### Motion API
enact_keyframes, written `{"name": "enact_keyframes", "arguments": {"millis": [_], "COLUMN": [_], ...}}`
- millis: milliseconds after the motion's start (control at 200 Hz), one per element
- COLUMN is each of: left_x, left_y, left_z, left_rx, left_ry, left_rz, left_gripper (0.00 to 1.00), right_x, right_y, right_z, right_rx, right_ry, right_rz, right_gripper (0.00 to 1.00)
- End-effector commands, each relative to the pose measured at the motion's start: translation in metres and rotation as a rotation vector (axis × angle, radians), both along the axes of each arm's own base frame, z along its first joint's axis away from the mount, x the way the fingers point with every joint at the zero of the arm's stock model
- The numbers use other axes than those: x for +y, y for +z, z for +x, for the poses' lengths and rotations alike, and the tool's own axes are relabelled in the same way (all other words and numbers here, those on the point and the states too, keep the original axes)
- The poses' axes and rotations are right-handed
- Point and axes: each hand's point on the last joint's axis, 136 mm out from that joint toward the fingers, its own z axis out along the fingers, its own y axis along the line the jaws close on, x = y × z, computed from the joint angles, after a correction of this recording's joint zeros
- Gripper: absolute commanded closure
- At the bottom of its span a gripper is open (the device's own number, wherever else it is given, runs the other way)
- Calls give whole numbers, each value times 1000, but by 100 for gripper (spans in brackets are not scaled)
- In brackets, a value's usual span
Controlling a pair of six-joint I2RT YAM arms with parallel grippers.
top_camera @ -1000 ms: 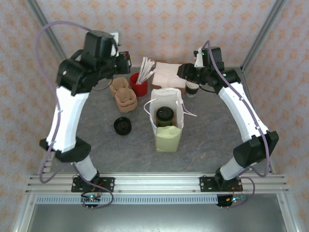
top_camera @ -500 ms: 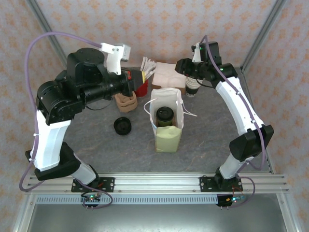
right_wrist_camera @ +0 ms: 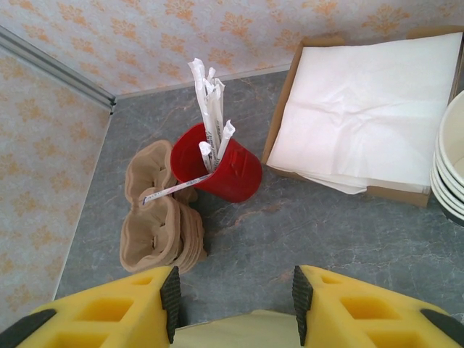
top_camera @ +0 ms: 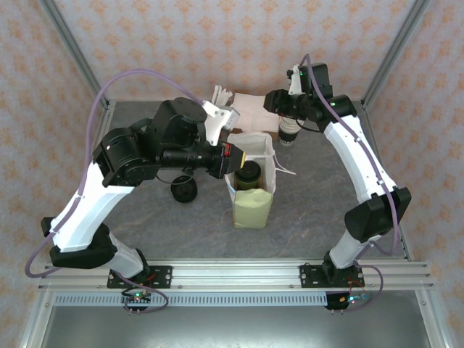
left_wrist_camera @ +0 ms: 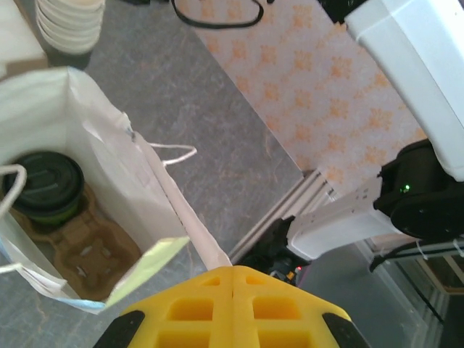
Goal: Pack the takeout coffee
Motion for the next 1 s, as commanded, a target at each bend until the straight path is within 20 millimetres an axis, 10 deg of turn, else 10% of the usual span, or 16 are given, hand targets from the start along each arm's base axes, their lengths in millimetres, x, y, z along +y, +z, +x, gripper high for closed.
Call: {"name": "enact_keyframes", "arguments": {"millis": [0, 385, 576, 996], "left_x": [11, 15, 19, 85], "left_y": [-4, -14, -11, 38], "left_z": [-29, -43, -40, 67], "left_rx": [81, 134, 105, -168], "left_ry": [-59, -91, -75, 412], "left_rz": [7, 49, 51, 1], "left_gripper": [100, 99, 56, 37], "right_x": [-5, -6, -11, -6], "right_y": [18, 13, 10, 6], "right_z": [0, -1, 6, 53], "right_rx": [-60, -50, -54, 35], "right_ry": [-4, -4, -43, -176], "right_rz": [-8, -13, -26, -23], "right_gripper": [53, 53, 55, 53]}}
